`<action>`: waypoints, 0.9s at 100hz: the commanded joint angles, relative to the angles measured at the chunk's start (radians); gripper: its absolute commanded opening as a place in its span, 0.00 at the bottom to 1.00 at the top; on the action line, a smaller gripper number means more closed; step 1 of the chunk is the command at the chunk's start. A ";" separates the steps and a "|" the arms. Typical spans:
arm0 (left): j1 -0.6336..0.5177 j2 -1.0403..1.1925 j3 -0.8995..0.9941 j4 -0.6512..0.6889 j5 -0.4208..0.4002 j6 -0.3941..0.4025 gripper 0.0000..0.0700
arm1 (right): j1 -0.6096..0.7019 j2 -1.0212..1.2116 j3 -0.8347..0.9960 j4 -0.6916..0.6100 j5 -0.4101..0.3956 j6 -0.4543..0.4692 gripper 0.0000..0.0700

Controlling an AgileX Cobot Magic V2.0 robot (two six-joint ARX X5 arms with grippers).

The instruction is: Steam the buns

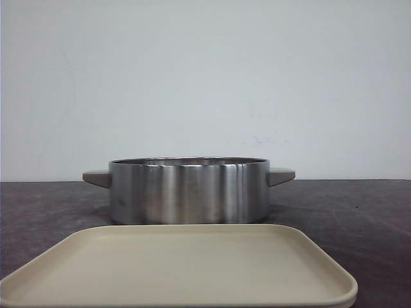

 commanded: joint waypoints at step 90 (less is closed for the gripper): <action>-0.008 0.007 0.012 0.012 -0.001 0.000 0.00 | -0.875 -0.839 -0.866 0.103 -0.364 -0.084 0.01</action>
